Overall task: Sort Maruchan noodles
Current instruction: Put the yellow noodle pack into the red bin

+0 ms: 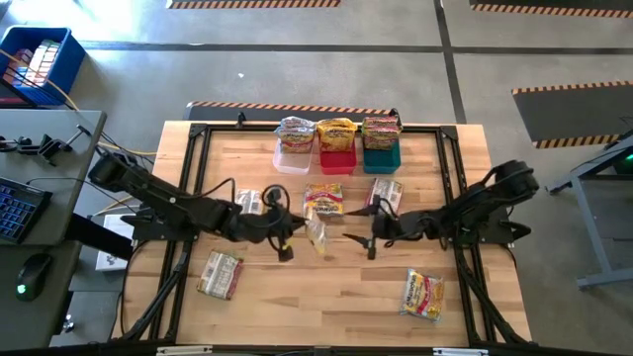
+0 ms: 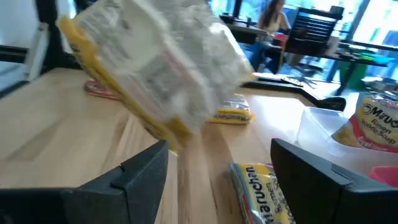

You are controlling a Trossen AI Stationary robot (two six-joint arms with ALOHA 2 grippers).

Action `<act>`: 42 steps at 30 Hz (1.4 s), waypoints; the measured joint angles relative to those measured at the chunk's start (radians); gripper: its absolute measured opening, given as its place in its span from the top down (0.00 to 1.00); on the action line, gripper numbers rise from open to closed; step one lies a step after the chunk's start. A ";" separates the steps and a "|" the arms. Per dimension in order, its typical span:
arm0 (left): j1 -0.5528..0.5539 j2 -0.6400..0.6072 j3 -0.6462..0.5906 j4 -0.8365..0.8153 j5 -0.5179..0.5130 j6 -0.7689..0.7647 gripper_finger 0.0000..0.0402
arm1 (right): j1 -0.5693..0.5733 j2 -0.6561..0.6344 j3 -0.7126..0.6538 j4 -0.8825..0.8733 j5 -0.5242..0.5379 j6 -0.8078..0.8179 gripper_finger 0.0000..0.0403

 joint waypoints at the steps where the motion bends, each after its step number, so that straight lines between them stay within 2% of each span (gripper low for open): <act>1: 0.013 0.000 0.000 0.000 0.000 -0.008 1.00 | 0.006 0.021 0.023 -0.002 0.019 -0.008 0.33; 4: 0.053 0.000 0.000 0.001 0.000 -0.020 1.00 | 0.031 0.075 0.098 -0.011 0.071 -0.046 0.33; 7: 0.096 0.000 0.000 0.007 0.000 -0.030 1.00 | 0.054 0.114 0.168 -0.034 0.168 -0.080 0.33; 14: 0.179 0.000 0.000 0.054 0.002 0.000 1.00 | 0.077 0.140 0.286 -0.073 0.371 -0.097 0.33; 17: 0.193 0.000 0.000 0.093 0.042 0.016 1.00 | 0.070 0.140 0.323 -0.087 0.457 -0.133 0.33; 26: 0.193 0.000 0.000 0.138 0.092 0.044 1.00 | 0.001 0.140 0.387 -0.163 0.426 -0.134 0.34; 29: 0.190 0.000 0.000 0.138 0.107 0.059 1.00 | -0.022 0.140 0.388 -0.168 0.387 -0.102 0.37; 35: 0.190 0.000 0.000 0.158 0.109 0.087 0.99 | -0.031 0.140 0.388 -0.168 0.336 -0.093 0.55; 39: 0.179 -0.007 0.000 0.154 0.109 0.141 0.94 | -0.031 0.140 0.388 -0.169 0.317 -0.096 0.70; 42: 0.149 -0.047 0.000 0.140 0.111 0.202 0.90 | -0.031 0.140 0.388 -0.163 0.313 -0.106 0.77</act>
